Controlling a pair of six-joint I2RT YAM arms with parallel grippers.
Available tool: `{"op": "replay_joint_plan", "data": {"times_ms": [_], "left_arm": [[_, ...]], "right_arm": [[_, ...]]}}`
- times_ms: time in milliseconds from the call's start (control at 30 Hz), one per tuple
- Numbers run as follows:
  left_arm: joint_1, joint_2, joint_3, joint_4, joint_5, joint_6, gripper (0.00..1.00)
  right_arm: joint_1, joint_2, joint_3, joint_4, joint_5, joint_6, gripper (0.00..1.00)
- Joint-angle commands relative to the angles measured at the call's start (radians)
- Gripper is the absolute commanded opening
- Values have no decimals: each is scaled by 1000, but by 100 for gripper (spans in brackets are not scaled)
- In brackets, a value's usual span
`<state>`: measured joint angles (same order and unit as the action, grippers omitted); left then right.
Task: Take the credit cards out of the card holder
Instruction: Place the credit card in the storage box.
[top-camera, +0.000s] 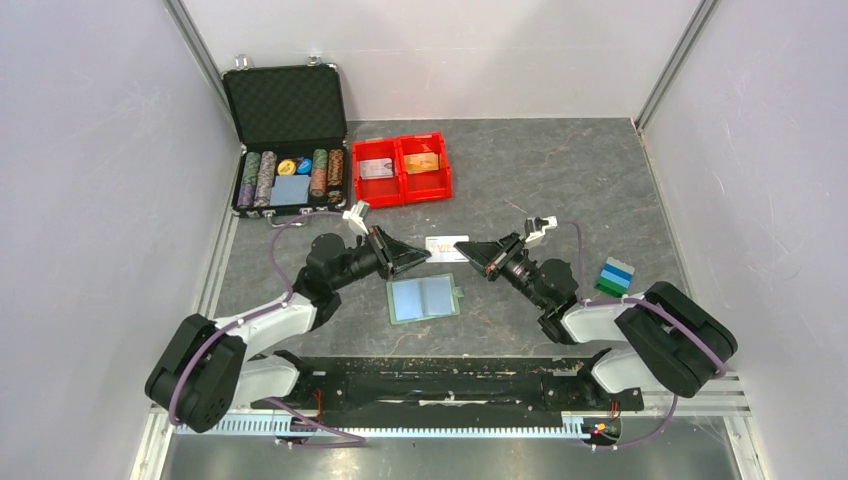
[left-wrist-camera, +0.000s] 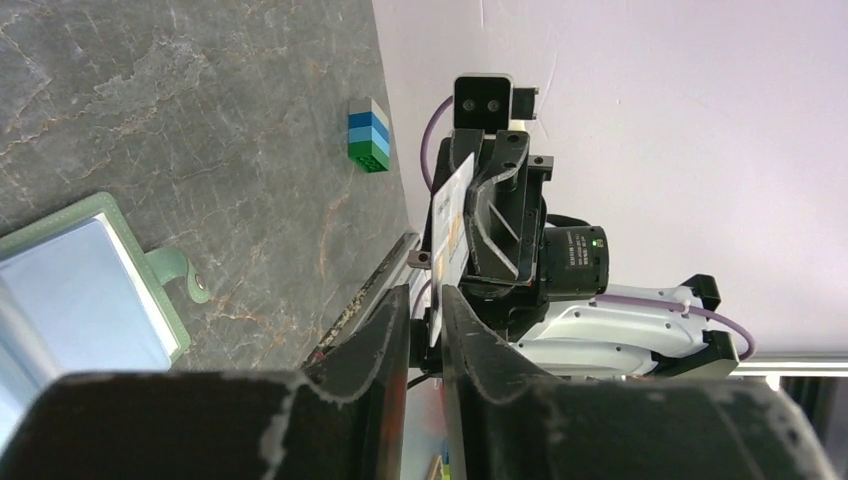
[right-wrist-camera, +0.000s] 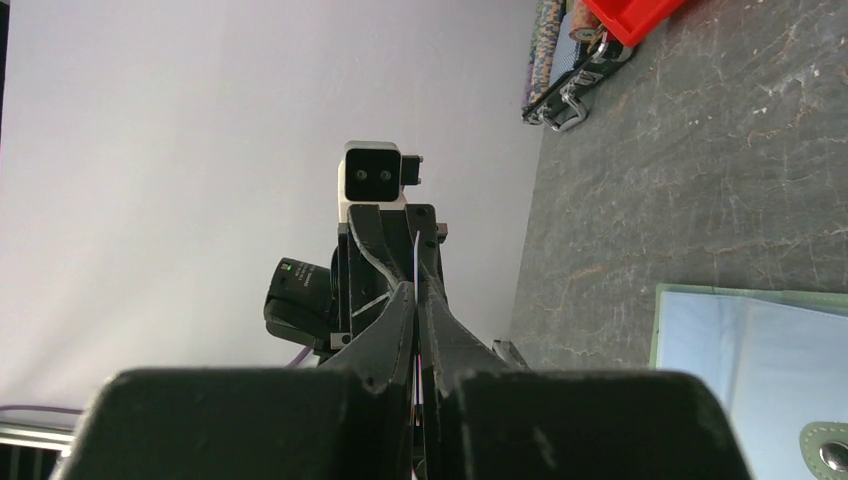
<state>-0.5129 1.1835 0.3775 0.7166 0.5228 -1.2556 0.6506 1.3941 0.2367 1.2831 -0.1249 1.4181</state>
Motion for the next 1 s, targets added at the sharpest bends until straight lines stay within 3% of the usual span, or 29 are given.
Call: {"op": "replay_joint_plan", "data": {"times_ms": [0, 167, 300, 433, 700, 767, 833, 900, 967], "left_arm": [[-3, 22, -12, 113, -14, -73, 22], [-3, 29, -15, 118, -11, -79, 17], [-4, 34, -11, 105, -10, -78, 24], [-4, 53, -17, 110, -5, -87, 25], [-13, 64, -29, 142, -3, -110, 16], [-14, 65, -26, 142, 0, -103, 3], [-13, 64, -22, 141, 0, -99, 2], [-12, 56, -17, 127, -4, -86, 2], [-9, 39, 3, 71, -6, -53, 2]], "right_arm": [[5, 15, -13, 62, 29, 11, 0], [5, 24, -18, 63, 37, 12, 0], [6, 23, -24, 56, 49, 14, 0], [6, 25, -19, 42, 49, 10, 0], [6, 41, -14, 32, 43, 7, 0], [6, 51, -8, 37, 30, 5, 0], [7, 59, -8, 47, 19, 6, 1], [6, 62, -14, 61, 9, 5, 7], [6, 55, -21, 67, 0, -14, 20]]}}
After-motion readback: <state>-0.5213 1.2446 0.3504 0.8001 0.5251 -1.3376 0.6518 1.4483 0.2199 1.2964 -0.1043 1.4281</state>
